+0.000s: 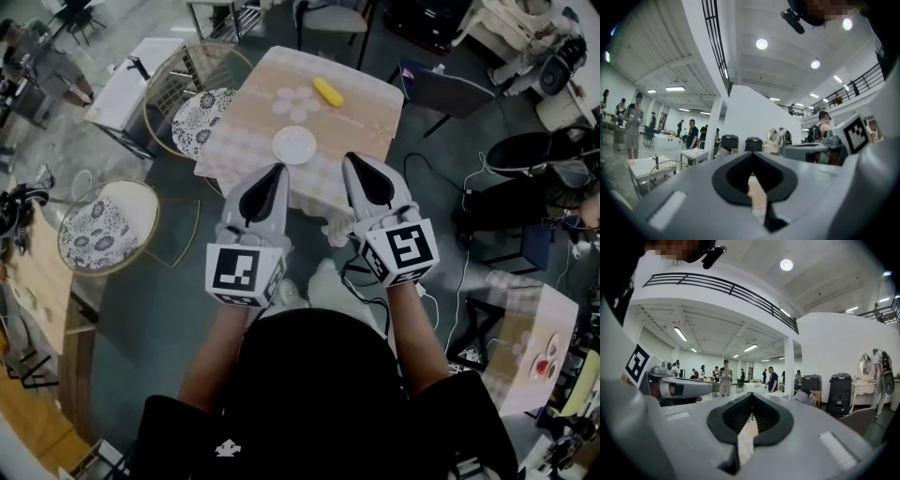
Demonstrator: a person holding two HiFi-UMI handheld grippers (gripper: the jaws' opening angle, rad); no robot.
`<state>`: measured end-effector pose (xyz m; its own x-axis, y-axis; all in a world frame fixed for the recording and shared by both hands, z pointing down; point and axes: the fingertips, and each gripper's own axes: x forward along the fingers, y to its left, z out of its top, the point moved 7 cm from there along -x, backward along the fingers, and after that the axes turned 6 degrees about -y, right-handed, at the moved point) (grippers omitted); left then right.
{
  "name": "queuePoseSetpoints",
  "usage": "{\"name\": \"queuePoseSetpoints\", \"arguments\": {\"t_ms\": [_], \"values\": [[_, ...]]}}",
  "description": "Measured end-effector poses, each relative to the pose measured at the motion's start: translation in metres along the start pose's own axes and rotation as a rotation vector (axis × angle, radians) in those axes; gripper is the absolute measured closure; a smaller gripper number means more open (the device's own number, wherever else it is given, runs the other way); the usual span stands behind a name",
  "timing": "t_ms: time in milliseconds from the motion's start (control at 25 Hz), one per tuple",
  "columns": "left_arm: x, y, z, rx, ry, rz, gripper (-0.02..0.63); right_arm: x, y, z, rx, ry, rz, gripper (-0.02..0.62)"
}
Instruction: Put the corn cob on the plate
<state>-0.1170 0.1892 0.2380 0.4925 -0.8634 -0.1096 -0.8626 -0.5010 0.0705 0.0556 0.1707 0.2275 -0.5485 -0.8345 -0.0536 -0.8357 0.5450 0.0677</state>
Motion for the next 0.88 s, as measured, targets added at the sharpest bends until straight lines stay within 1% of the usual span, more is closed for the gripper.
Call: {"name": "queuePoseSetpoints", "arguments": {"t_ms": [160, 440, 720, 880], "values": [[0.009, 0.002, -0.008, -0.013, 0.016, 0.003, 0.598, 0.007, -0.009, -0.005, 0.0, 0.012, 0.002, 0.593], [0.036, 0.009, -0.015, -0.002, 0.036, 0.002, 0.6, 0.028, -0.029, -0.015, 0.02, 0.014, 0.007, 0.593], [0.076, 0.017, -0.016, 0.016, 0.039, -0.003, 0.598, 0.056, -0.06, -0.017, 0.029, 0.0, 0.013, 0.594], [0.097, 0.026, -0.016, 0.019, 0.035, 0.008, 0.598, 0.075, -0.077, -0.019, 0.033, -0.006, 0.021, 0.593]]}}
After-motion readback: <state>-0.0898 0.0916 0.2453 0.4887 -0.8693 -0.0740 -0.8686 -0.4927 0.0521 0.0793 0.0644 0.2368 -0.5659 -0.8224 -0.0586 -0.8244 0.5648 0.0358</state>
